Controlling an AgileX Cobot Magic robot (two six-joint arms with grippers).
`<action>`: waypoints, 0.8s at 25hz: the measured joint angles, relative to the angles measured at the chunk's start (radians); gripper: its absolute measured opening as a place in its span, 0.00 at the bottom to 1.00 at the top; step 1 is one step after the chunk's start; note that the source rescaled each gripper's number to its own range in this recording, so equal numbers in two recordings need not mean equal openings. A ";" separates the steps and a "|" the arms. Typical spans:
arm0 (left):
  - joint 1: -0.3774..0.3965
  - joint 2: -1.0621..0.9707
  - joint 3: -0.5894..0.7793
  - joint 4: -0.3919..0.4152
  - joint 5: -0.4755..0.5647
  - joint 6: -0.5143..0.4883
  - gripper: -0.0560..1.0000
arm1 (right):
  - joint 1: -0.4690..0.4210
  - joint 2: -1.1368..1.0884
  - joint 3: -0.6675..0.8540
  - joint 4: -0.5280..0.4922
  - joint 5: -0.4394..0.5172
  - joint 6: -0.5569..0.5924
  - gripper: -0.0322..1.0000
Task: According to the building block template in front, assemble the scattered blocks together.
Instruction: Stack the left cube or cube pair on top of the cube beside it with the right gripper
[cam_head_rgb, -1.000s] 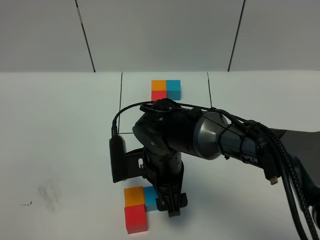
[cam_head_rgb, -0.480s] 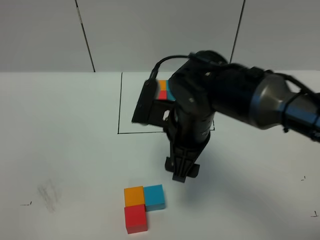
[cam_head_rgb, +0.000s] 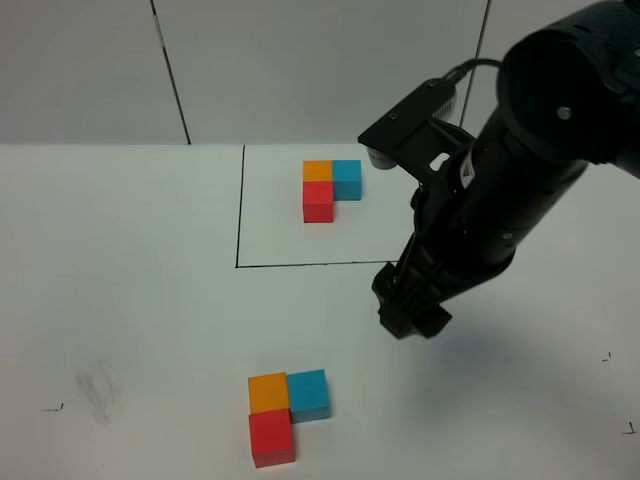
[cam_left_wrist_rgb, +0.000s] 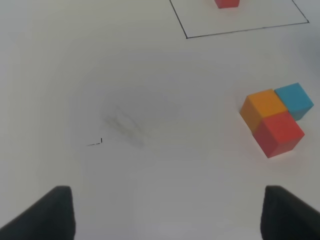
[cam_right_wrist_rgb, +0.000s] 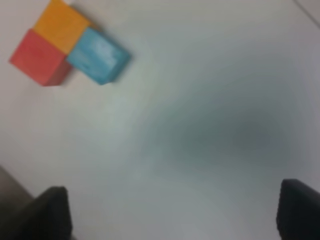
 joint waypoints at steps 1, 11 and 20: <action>0.000 0.000 0.000 0.000 0.000 0.000 0.96 | 0.000 -0.028 0.026 0.026 0.001 0.000 0.77; 0.000 0.000 0.000 0.000 0.000 0.000 0.96 | 0.000 -0.300 0.305 0.107 -0.006 0.106 0.77; 0.000 0.000 0.000 0.000 0.000 0.000 0.96 | 0.000 -0.409 0.483 0.274 -0.117 0.120 0.77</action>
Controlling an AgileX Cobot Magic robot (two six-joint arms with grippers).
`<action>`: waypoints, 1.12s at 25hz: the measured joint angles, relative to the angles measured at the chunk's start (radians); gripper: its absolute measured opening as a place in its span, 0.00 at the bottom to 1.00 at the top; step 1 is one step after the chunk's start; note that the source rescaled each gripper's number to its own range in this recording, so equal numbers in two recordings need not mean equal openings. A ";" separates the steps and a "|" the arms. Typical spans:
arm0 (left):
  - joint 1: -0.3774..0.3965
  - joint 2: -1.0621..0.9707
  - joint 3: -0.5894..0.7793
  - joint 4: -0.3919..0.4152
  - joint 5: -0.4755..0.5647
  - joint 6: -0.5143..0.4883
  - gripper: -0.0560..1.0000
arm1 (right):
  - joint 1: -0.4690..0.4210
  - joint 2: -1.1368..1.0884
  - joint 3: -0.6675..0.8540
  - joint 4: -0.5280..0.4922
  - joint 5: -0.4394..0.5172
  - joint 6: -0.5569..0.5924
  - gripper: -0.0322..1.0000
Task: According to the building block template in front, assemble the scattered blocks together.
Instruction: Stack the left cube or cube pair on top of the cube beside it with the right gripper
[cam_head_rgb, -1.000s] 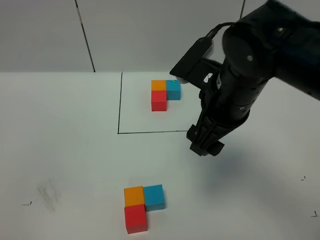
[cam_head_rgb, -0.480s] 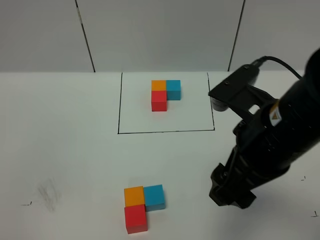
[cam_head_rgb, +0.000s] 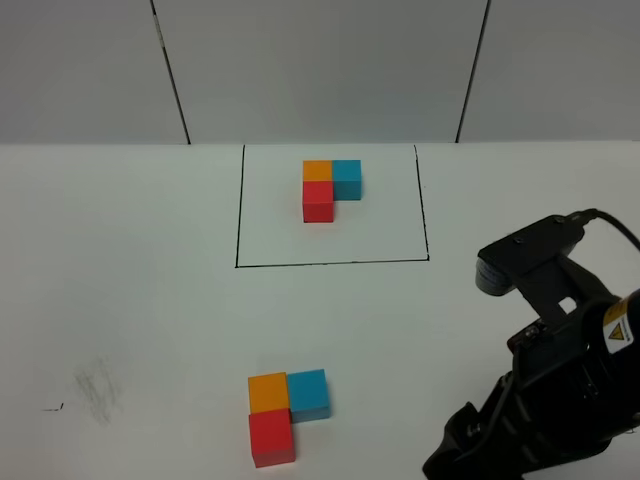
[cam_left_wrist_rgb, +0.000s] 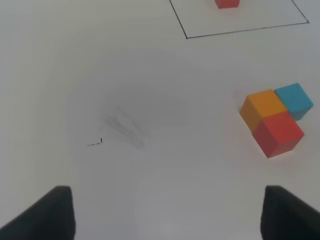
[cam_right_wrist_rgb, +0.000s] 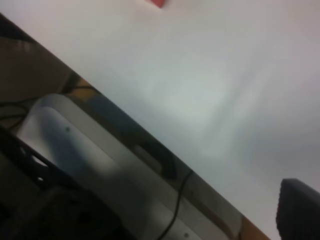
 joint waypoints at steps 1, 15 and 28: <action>0.000 0.000 0.000 0.000 0.000 0.000 0.96 | 0.000 -0.005 0.017 0.038 -0.018 -0.018 0.77; 0.000 0.000 0.000 0.000 0.000 -0.001 0.96 | 0.000 -0.011 0.108 0.150 -0.128 -0.122 0.77; 0.000 0.000 0.000 0.000 0.000 -0.001 0.96 | 0.000 -0.012 0.227 0.159 -0.265 -0.100 0.77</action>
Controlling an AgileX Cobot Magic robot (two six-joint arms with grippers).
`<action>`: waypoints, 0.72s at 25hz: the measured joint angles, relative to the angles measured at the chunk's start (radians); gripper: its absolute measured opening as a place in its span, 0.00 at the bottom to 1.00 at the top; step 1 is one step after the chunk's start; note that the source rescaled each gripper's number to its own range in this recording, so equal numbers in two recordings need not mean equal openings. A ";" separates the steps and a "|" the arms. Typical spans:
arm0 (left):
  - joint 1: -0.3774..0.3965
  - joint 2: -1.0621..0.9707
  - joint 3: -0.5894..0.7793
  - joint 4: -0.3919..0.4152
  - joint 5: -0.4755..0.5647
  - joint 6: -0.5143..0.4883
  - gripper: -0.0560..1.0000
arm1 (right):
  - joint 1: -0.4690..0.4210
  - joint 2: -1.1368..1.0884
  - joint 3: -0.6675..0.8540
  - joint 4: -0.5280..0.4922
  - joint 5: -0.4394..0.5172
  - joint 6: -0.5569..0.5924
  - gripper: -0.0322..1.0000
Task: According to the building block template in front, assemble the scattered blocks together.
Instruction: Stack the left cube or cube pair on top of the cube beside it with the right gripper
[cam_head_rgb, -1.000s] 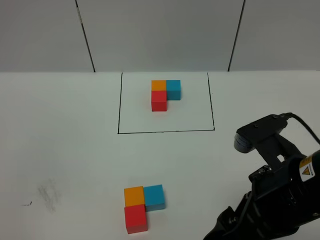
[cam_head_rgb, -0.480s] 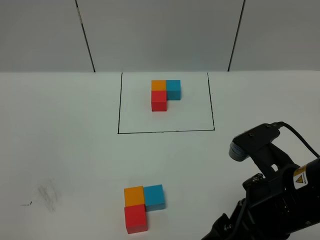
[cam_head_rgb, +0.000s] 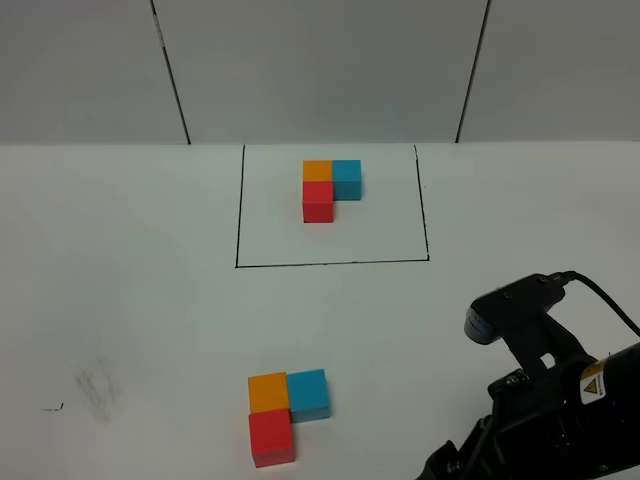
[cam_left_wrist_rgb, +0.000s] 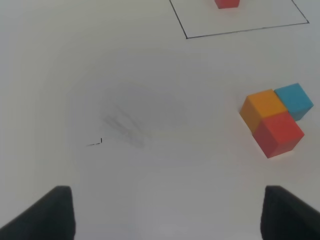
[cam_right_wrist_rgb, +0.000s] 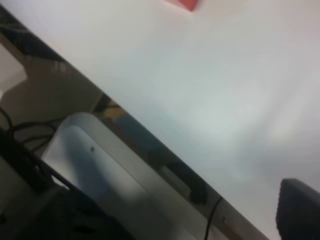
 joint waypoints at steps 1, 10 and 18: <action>0.000 0.000 0.000 0.000 0.000 0.000 0.96 | 0.000 0.000 0.012 0.002 -0.018 0.016 0.77; 0.000 0.000 0.000 0.000 0.000 0.000 0.96 | 0.201 0.027 0.034 -0.027 -0.349 0.175 0.58; 0.000 0.000 0.000 0.000 0.000 0.000 0.96 | 0.296 0.284 -0.138 -0.343 -0.254 0.434 0.48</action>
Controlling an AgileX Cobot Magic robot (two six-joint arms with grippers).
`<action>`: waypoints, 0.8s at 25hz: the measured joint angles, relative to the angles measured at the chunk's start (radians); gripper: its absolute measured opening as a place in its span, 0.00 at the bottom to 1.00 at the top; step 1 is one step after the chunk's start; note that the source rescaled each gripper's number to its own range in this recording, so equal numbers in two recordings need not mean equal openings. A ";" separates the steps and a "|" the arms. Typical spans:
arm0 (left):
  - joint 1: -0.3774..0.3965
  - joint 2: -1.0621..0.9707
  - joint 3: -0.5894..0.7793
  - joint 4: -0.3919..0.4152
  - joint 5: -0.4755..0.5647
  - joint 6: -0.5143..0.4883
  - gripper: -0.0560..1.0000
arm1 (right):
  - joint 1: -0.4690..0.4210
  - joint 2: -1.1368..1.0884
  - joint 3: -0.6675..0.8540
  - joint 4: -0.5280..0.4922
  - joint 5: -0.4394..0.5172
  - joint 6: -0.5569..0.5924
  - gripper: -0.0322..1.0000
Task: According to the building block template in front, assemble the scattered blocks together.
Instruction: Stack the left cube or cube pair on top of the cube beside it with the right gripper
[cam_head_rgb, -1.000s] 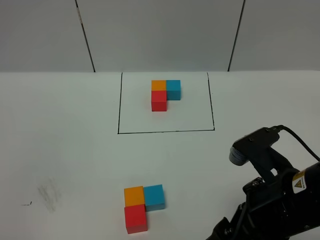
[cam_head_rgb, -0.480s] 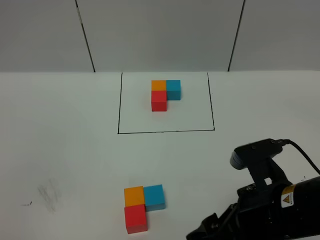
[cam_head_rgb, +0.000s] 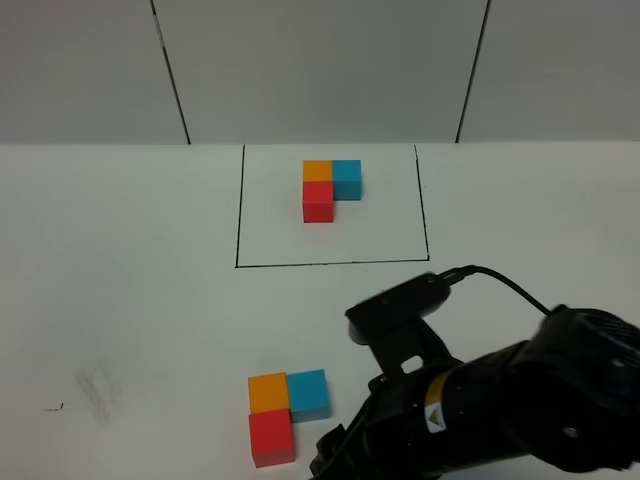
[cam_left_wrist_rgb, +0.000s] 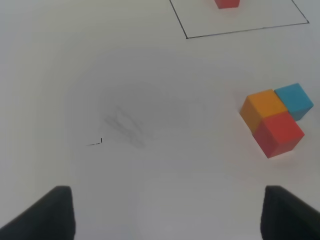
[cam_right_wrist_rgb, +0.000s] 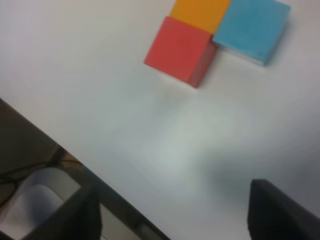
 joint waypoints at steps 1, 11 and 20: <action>0.000 0.000 0.000 0.000 0.000 0.000 0.96 | 0.009 0.033 -0.032 -0.052 0.027 0.050 0.48; 0.000 0.000 0.000 0.000 0.000 0.000 0.96 | 0.062 0.141 -0.186 -0.488 0.285 0.491 0.48; 0.000 0.000 0.000 0.000 0.000 0.000 0.96 | 0.077 0.150 -0.186 -0.393 0.374 0.502 0.48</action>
